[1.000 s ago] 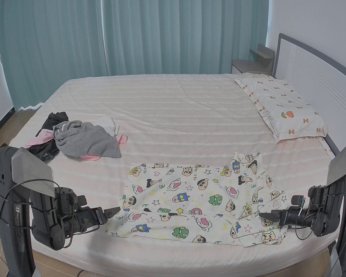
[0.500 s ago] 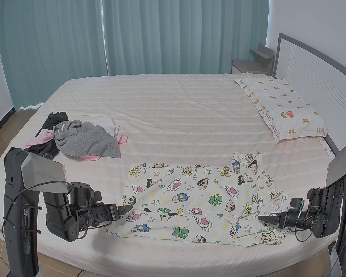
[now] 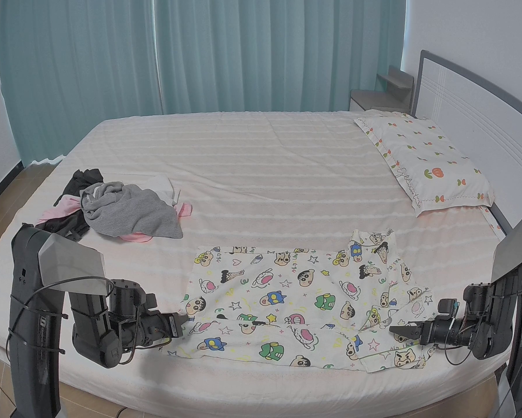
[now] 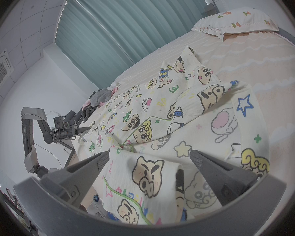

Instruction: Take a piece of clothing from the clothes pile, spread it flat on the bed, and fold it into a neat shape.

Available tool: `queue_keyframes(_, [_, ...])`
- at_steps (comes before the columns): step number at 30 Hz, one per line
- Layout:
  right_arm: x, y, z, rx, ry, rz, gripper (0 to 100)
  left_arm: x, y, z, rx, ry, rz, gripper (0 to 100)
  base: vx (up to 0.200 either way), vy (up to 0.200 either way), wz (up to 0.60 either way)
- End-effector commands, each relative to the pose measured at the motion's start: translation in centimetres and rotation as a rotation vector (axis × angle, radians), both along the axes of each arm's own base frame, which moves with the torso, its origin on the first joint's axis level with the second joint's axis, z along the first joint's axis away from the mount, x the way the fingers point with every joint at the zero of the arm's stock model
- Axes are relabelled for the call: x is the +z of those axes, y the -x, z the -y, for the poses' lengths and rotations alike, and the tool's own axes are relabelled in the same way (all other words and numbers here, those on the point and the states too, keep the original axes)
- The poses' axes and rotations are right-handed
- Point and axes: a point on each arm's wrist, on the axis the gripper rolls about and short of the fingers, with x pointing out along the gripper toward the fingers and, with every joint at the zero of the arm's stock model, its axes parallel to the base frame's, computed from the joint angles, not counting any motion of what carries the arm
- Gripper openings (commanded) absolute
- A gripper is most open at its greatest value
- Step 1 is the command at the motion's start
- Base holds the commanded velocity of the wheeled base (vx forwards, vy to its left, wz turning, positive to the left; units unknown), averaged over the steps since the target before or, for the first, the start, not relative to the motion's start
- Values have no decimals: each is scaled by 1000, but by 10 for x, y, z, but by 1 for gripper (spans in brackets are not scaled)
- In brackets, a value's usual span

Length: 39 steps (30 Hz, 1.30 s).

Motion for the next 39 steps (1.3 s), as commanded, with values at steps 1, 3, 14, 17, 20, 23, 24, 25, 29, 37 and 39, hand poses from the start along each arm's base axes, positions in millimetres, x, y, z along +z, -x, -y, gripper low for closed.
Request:
queue_keyframes(1, [1, -1, 0, 0, 2, 15, 100, 1, 1, -3, 10, -2, 0, 0, 0, 0, 0])
queue_keyframes(3, [1, 0, 0, 0, 2, 14, 100, 3, 0, -4, 14, -1, 10, 0, 0, 0, 0])
queue_keyframes(14, [1, 0, 0, 3, 1, 12, 100, 9, -2, -4, 28, -8, 26, 0, 0, 0, 0])
queue_keyframes(17, [1, 0, 0, 3, 1, 12, 100, 8, -3, -5, 45, -21, 28, 100, 0, 0, 0])
queue_keyframes(20, [2, 1, -1, 4, 1, 12, 100, 8, -3, -5, 50, -24, 32, 100, 0, 0, 0])
queue_keyframes(23, [2, 3, -1, 4, 1, 7, 100, 12, -2, -6, 56, -24, 40, 100, 0, 0, 0])
queue_keyframes(24, [2, 3, -1, 4, 2, 8, 100, 15, -2, -6, 61, -21, 48, 100, 0, 0, 0])
queue_keyframes(25, [2, 3, -1, 4, 2, 8, 100, 15, -2, -6, 61, -21, 48, 100, 0, 0, 0])
queue_keyframes(29, [3, 4, -1, 5, -1, 4, 100, 55, 13, -13, 105, 19, 98, 100, 0, 0, 0])
queue_keyframes(37, [3, 4, -1, 4, -2, 3, 100, 99, 16, -23, 254, 140, 166, 100, 0, 0, 0])
queue_keyframes(39, [3, 4, -1, 4, -2, 3, 100, 99, 15, -25, 271, 135, 157, 100, 0, 0, 0])
